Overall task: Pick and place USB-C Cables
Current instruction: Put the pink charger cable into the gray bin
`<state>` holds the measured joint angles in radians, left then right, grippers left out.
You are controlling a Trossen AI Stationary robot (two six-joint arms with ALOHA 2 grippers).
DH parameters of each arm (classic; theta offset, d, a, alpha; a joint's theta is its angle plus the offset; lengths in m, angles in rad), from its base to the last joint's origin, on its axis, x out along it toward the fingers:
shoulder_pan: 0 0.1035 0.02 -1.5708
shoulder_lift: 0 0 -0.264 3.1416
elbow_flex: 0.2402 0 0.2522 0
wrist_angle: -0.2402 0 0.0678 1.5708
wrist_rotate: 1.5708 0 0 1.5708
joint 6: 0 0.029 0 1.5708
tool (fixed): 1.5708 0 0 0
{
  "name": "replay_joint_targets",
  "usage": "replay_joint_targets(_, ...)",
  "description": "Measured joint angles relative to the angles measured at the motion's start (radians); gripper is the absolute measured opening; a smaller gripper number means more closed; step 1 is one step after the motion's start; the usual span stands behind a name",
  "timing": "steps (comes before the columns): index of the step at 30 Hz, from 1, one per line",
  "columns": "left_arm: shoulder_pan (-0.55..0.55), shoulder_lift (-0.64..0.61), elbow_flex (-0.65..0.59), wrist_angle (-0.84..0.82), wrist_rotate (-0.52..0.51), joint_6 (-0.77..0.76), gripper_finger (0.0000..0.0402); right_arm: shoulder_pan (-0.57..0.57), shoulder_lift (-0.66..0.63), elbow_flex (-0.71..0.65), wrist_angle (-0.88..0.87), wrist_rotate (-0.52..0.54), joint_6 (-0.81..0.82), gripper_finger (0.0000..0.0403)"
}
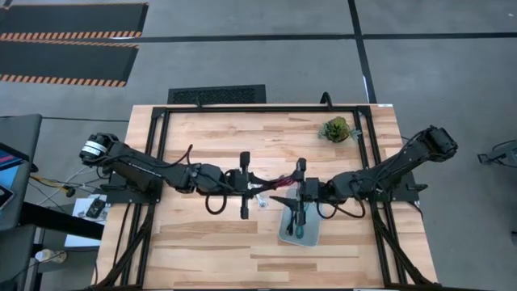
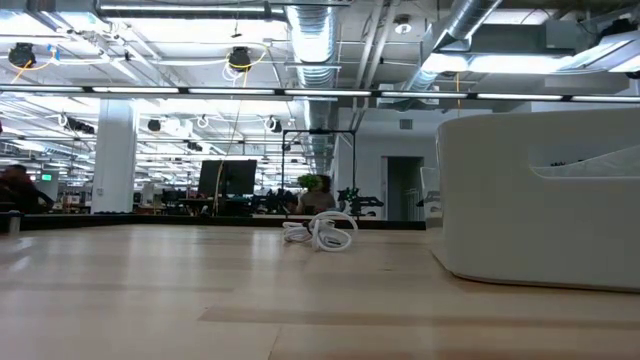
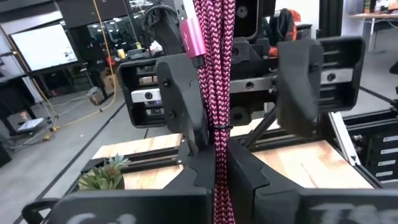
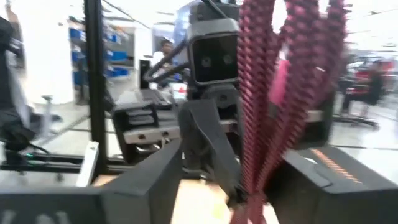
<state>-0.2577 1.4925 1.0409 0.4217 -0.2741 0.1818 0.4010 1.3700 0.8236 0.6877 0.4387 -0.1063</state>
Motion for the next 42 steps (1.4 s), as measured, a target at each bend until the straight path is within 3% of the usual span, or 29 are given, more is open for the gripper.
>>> replay_joint_targets(3, 0.000, -0.001, 0.002, 0.018, 0.007, 0.005, 0.0001, 0.028, -0.009, -0.001, 0.005, 0.073, -0.047, 0.0178)
replay_joint_targets(8, -0.002, -0.001, 0.003, 0.023, 0.020, 0.005, 0.0001, 0.064, -0.008, -0.001, 0.038, 0.126, -0.134, 0.0042)
replay_joint_targets(10, -0.002, -0.002, 0.003, 0.026, 0.026, 0.005, 0.0001, 0.064, -0.008, -0.001, 0.043, 0.126, -0.150, 0.0019)
replay_joint_targets(16, 0.003, -0.003, 0.003, 0.017, 0.011, -0.047, 0.0009, 0.055, -0.008, -0.001, 0.048, 0.136, -0.087, 0.0014)
replay_joint_targets(22, 0.004, -0.008, 0.003, -0.088, -0.027, -0.117, 0.0090, 0.058, -0.035, -0.002, -0.020, 0.170, -0.011, 0.0014)
replay_joint_targets(27, -0.008, -0.011, 0.003, -0.118, -0.024, -0.134, 0.0171, 0.057, -0.107, -0.001, -0.222, 0.165, 0.132, 0.0014)
replay_joint_targets(31, -0.011, -0.039, 0.003, -0.182, -0.022, -0.178, 0.0209, 0.057, -0.203, -0.001, -0.521, 0.164, 0.327, 0.0014)
replay_joint_targets(35, -0.002, -0.070, 0.003, -0.189, 0.000, -0.252, 0.0216, 0.078, -0.268, -0.001, -0.776, 0.163, 0.524, 0.0014)
replay_joint_targets(40, 0.041, -0.077, 0.002, -0.073, 0.175, -0.323, 0.0207, 0.129, -0.285, -0.001, -0.866, 0.160, 0.628, 0.0014)
replay_joint_targets(42, 0.051, -0.052, 0.003, -0.048, 0.191, -0.326, 0.0202, 0.148, -0.286, -0.001, -0.859, 0.161, 0.630, 0.0014)
